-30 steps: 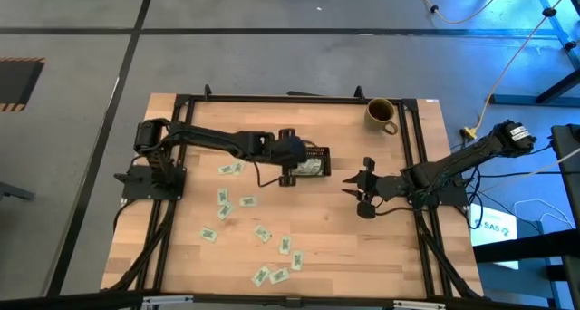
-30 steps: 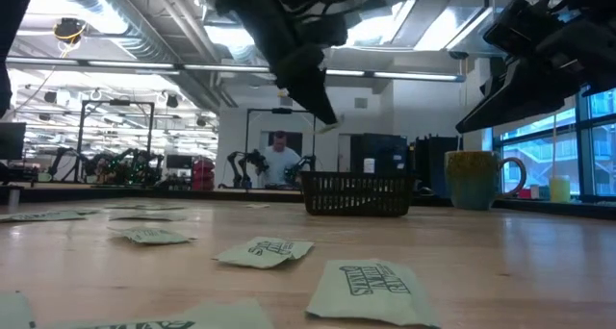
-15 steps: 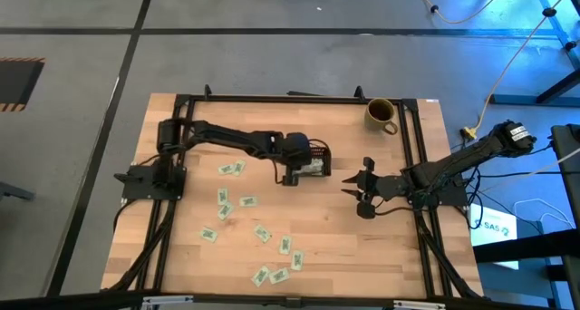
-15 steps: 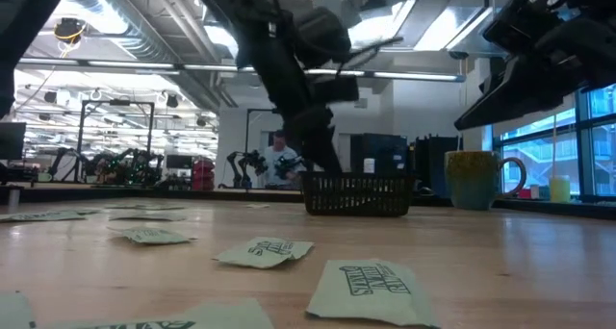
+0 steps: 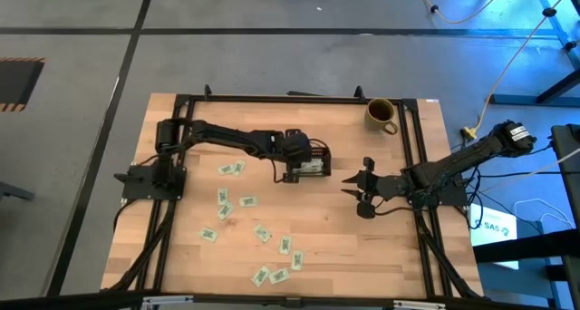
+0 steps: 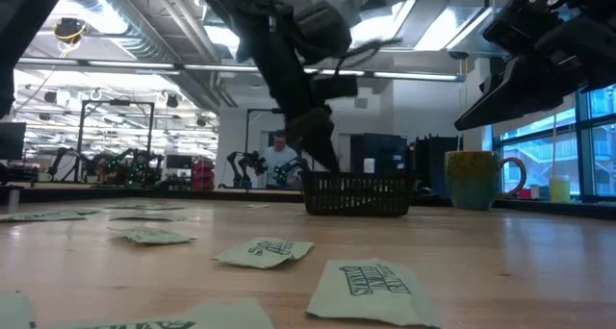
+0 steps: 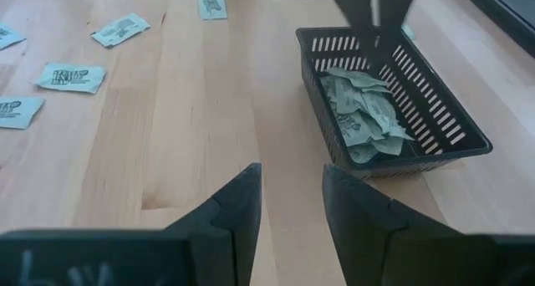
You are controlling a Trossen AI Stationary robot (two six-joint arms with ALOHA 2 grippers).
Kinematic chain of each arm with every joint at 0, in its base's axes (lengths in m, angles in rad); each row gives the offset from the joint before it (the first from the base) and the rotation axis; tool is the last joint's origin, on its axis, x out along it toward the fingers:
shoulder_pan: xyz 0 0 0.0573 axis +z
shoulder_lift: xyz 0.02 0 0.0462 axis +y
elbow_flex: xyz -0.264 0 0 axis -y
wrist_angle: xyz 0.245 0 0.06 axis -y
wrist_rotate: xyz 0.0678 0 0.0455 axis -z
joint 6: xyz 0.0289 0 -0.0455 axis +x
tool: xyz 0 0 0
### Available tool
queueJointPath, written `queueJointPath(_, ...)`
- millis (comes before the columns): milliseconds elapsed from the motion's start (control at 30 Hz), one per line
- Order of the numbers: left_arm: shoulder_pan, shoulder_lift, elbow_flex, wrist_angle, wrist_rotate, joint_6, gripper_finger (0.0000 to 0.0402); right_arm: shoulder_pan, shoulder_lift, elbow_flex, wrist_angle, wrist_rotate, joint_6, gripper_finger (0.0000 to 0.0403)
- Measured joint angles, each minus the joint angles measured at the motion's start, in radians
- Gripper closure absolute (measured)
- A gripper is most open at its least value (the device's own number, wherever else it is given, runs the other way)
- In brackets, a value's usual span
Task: Pick and place Stevia / Truvia into bins
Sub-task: Put the stevia packet into the black basket
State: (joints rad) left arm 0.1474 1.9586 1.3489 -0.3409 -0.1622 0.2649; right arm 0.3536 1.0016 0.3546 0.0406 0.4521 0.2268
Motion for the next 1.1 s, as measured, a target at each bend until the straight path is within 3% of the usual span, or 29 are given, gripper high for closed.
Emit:
queueJointPath(333,0.053,-0.120,0.033,-0.219,-0.072,-0.080,0.0337,0.000,0.000,0.000,-0.006,0.000,0.001,0.0272)
queueJointPath(533,0.131,-0.116,0.032,-0.326,-0.025,-0.141,0.0346,0.000,0.000,0.000,-0.006,0.000,0.000,0.0272)
queueJointPath(767,0.185,-0.102,0.025,-0.332,-0.017,-0.120,0.0343,0.000,0.000,0.000,-0.009,0.000,0.000,0.0272)
queueJointPath(1100,0.205,-0.101,-0.134,-0.225,0.028,-0.097,0.0325,0.000,0.000,0.000,-0.009,0.000,-0.001,0.0272)
